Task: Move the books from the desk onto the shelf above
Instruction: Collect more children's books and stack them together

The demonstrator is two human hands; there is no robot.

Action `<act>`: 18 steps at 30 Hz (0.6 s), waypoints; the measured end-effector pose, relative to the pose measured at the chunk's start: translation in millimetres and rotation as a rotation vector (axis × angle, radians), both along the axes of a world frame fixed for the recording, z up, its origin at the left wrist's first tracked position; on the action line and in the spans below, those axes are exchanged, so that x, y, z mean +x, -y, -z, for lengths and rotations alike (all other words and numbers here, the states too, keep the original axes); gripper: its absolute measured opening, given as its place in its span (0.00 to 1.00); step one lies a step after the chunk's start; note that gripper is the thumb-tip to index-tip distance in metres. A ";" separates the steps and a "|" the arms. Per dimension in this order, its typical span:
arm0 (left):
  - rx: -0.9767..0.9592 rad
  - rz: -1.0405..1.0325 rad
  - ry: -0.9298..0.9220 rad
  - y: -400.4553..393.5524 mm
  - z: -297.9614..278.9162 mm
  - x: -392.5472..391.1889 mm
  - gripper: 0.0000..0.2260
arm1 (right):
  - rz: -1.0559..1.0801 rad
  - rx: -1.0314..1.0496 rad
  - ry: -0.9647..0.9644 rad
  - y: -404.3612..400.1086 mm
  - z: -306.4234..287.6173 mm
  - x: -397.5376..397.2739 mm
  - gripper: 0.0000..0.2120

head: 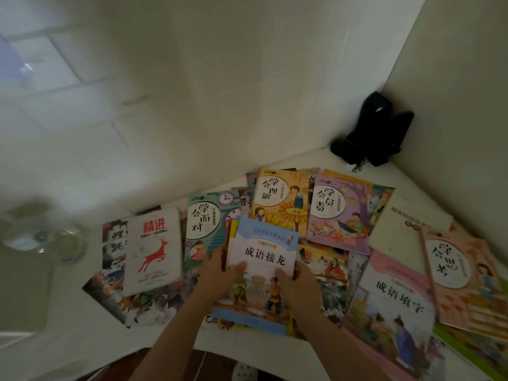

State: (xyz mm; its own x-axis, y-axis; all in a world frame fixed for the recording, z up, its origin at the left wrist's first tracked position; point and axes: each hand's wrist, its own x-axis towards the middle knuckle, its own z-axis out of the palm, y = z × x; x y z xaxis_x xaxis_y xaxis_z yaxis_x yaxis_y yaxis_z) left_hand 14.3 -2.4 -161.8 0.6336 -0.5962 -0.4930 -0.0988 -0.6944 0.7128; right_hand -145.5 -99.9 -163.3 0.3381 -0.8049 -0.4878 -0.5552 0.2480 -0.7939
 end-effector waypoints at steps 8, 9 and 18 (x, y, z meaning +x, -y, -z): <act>-0.213 -0.167 -0.236 1.5 -37.7 -10.9 0.23 | 0.089 0.255 0.151 10.8 -13.2 4.4 0.08; -0.236 -0.162 -0.254 -1.5 -43.3 -13.2 0.23 | 0.098 0.309 0.198 10.7 -16.9 3.6 0.09; -0.513 0.025 -0.307 -5.8 -98.9 -16.4 0.27 | 0.003 0.238 0.579 16.0 -40.8 -25.3 0.29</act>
